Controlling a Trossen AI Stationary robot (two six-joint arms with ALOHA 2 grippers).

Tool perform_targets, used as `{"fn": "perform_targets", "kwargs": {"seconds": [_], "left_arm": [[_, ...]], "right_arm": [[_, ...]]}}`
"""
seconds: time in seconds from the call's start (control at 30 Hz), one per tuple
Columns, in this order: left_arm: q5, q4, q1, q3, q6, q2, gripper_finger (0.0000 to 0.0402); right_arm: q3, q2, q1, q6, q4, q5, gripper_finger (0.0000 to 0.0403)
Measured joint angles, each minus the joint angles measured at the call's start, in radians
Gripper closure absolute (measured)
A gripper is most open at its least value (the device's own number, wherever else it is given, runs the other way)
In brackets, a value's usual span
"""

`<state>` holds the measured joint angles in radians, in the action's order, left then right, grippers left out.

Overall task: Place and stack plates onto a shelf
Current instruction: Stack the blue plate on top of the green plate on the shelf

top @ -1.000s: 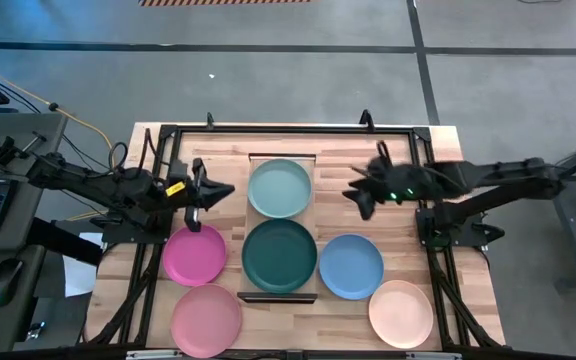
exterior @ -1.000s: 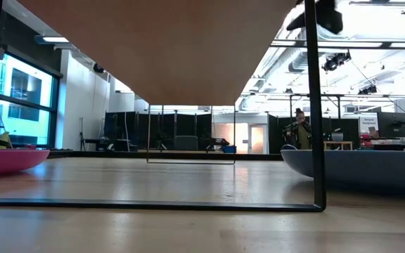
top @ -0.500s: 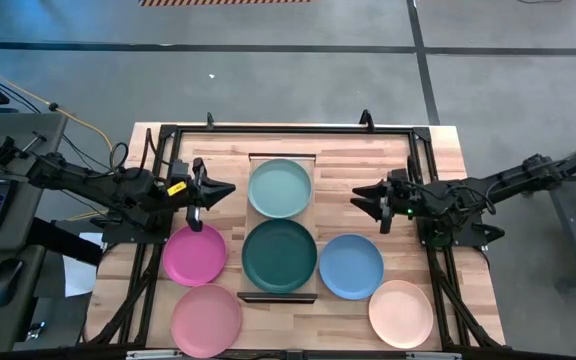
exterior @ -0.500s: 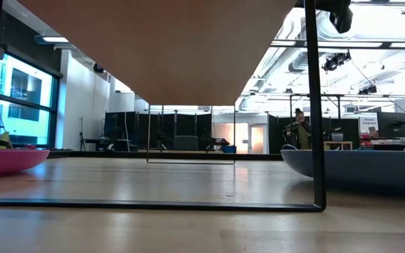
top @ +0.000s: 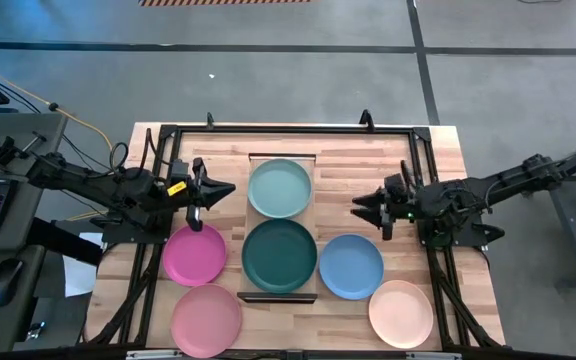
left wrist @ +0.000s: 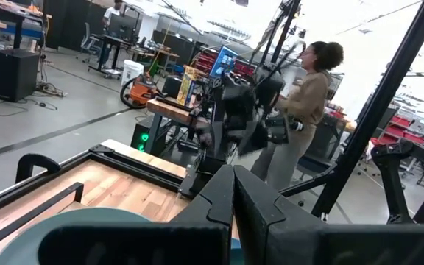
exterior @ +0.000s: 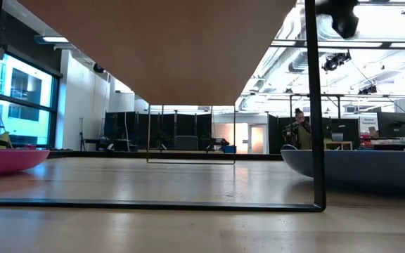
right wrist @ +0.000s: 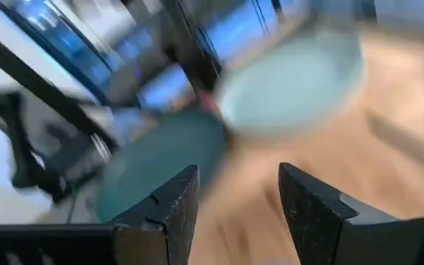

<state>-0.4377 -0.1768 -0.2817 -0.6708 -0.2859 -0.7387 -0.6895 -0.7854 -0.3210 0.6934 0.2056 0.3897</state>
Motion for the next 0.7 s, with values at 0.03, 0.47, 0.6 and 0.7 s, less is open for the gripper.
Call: {"fn": "perform_targets", "kwargs": {"seconds": [0.03, 0.47, 0.6, 0.7], "left_arm": [[0.0, 0.0, 0.0, 0.0, 0.0, 0.0, 0.0402], [0.001, 0.001, 0.0, 0.0, -0.017, 0.0, 0.0402], [0.001, 0.0, 0.0, 0.0, -0.018, 0.0, 0.0401], [0.001, 0.001, 0.0, 0.0, -0.018, 0.0, 0.0402]], "right_arm": [[0.0, -0.002, 0.0, 0.067, 0.078, -0.018, 0.0234], [0.001, -0.253, -0.081, 0.663, 0.699, -0.266, 0.0234], [0.001, -0.333, -0.119, 0.701, 0.696, -0.268, 0.0234], [0.029, -0.358, -0.136, 0.739, 0.68, -0.297, 0.0234]]}}
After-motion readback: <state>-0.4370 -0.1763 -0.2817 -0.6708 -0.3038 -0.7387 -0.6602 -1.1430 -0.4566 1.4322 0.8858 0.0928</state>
